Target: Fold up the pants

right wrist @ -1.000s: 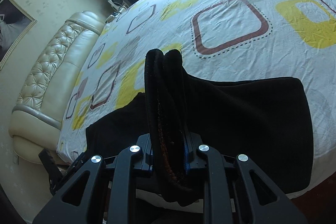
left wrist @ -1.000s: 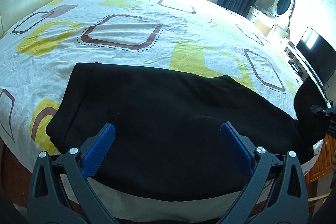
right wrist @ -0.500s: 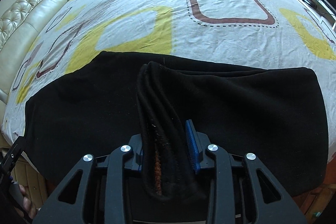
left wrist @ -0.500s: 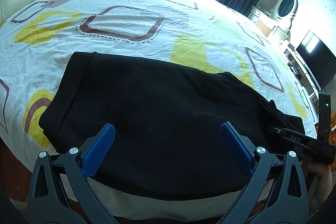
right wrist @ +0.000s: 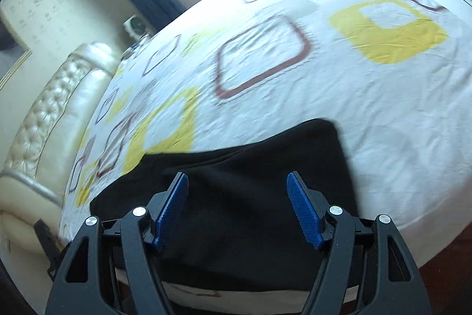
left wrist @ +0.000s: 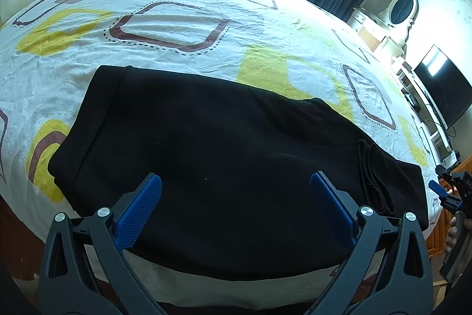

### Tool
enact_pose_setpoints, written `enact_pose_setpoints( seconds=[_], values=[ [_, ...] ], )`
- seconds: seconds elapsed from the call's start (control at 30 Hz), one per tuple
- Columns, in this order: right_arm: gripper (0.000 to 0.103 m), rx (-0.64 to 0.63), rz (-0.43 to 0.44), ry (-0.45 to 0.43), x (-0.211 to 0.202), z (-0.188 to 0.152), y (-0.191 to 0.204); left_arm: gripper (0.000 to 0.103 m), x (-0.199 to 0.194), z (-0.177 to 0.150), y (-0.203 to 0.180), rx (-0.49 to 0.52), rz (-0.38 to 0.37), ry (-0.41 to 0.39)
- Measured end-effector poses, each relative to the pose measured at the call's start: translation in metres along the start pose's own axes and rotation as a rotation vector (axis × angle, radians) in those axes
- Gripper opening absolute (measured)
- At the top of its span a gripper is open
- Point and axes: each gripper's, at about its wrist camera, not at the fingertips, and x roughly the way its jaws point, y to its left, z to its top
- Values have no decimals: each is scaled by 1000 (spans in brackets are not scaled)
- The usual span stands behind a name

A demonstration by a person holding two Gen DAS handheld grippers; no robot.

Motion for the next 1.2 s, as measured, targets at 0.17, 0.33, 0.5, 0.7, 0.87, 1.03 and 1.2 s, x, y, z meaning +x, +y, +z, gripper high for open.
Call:
enact_pose_setpoints(
  seconds=[0.17,0.33,0.5,0.7,0.87,1.03,1.2],
  values=[
    [69,171,108,95,31,17,-77,101,2,-2,-2,12,5,9],
    [26,228,261,182,72,16,-95,101,5,-4,-3,21,15,24],
    [22,296,318,168,79,8,-122,101,6,-5,-2,18,16,27],
    [60,319,477,206,59,-13,-119,101,10,-7,-1,20,5,51],
    [67,289,518,338,47,-43,-121,101,8,-7,-3,23,-3,44],
    [24,249,441,353,44,-59,-133,101,8,-7,-4,31,-4,47],
    [32,240,446,350,41,-56,-127,101,4,-6,-1,6,-15,26]
  ],
)
